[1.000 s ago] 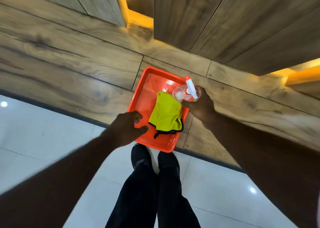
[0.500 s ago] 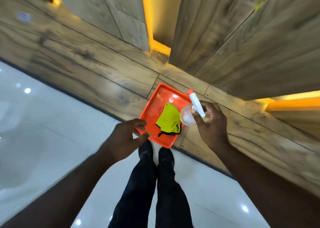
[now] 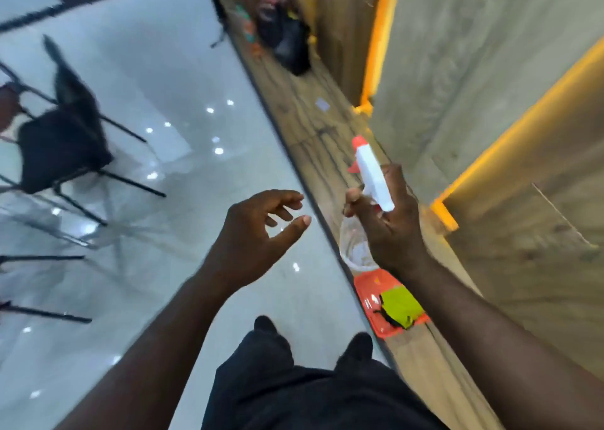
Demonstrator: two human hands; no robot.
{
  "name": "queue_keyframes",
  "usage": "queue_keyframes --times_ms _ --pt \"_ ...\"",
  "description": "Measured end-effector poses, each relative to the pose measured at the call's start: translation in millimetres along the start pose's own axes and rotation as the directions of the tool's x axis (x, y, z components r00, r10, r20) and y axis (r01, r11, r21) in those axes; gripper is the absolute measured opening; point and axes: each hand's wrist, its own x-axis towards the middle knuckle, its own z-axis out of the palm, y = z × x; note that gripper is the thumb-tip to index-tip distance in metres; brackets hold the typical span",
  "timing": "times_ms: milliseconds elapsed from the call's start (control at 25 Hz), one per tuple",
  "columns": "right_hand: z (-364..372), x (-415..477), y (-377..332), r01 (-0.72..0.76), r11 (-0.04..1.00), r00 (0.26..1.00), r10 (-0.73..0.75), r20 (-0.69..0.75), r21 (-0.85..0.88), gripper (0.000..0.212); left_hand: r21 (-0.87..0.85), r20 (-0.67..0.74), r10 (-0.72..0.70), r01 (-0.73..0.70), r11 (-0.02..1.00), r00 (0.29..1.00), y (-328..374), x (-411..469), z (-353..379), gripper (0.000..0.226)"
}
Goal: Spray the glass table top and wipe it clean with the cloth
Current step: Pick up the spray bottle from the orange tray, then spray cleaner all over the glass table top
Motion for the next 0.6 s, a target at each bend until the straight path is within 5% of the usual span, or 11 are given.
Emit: queue_keyframes --times_ms 120,320,520,600 --pt "99.0 18.4 -44.5 0.105 0.994 0.985 -0.106 0.135 0.018 0.039 -0.142 -0.282 -0.180 0.145 0.979 0.942 -52.4 -39.4 -71.8 0.028" --pt "319.9 28.6 -131.4 0.181 0.983 0.816 -0.172 0.552 0.038 0.042 -0.259 -0.615 -0.425 0.340 0.904 0.664 -182.5 -133.1 -218.9 0.031" --pt "496.7 5.6 -193.6 0.381 0.923 0.570 -0.288 0.769 0.064 0.034 0.159 -0.671 -0.291 0.515 0.842 0.683 -253.9 -192.5 -359.2 0.045" --pt "558.1 1.0 -218.4 0.336 0.935 0.538 -0.289 0.792 0.113 0.034 0.309 -0.652 -0.251 0.553 0.774 0.715 -277.6 -204.7 -417.8 0.047"
